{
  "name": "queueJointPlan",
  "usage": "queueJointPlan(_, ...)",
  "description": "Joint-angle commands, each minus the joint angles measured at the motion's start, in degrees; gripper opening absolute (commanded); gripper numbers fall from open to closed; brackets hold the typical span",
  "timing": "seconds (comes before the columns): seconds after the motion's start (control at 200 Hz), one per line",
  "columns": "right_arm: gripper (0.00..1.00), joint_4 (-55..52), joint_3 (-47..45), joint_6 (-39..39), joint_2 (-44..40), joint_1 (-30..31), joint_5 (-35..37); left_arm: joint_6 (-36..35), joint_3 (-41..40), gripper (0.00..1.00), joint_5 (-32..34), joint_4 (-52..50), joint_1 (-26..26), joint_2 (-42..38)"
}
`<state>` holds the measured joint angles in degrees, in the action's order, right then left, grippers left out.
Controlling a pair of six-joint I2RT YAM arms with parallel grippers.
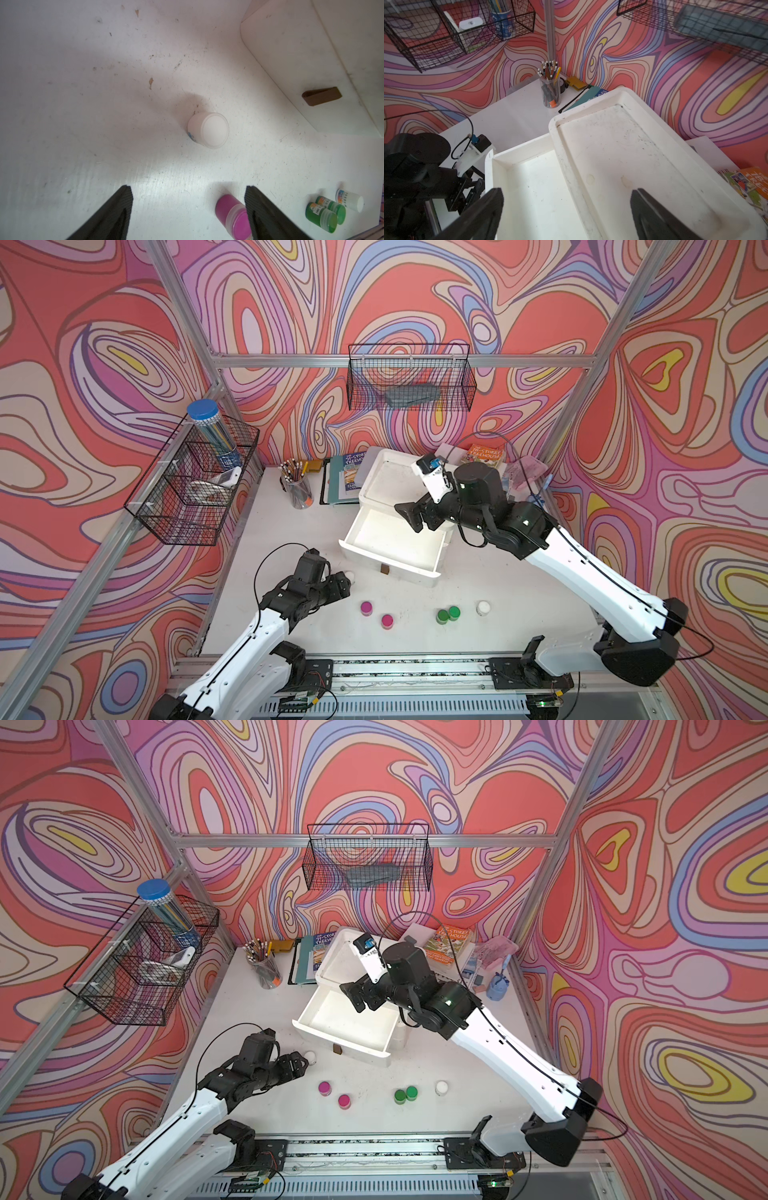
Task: Put the paint cans in the drawer according to color
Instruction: Pick up the paint can at the center of the board.
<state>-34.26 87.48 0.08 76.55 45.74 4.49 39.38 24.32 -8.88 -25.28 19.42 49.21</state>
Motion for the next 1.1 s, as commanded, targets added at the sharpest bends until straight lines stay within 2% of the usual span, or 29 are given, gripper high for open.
queueJointPlan(0.0, 0.98, 2.17, -5.45, 6.05, -2.81, -0.38, 6.48, -4.29, -0.5, 0.82, -1.1, 8.72, -0.15, 2.22)
queueJointPlan(0.12, 0.98, 3.98, -9.3, 7.69, -7.2, -1.01, 9.49, -7.44, -0.32, 0.8, 1.88, 12.91, 0.89, 5.39)
queueJointPlan(0.31, 0.98, 5.52, -12.49, 8.97, -11.36, -2.74, 11.59, -11.33, -1.64, 0.76, 8.76, 18.69, 5.64, 9.2)
queueJointPlan(0.561, 0.98, 5.52, -13.23, 9.82, -13.05, -3.37, 12.09, -9.9, -3.09, 0.73, 15.73, 25.65, 9.33, 14.15)
queueJointPlan(0.786, 0.97, 6.06, -12.84, 9.68, -13.17, -3.89, 12.31, -8.22, -4.33, 0.61, 16.33, 29.02, 9.69, 17.1)
queueJointPlan(1.092, 0.97, 6.79, -12.85, 9.55, -12.75, -4.38, 11.42, -7.51, -3.53, 0.51, 18.33, 25.74, 9.85, 18.66)
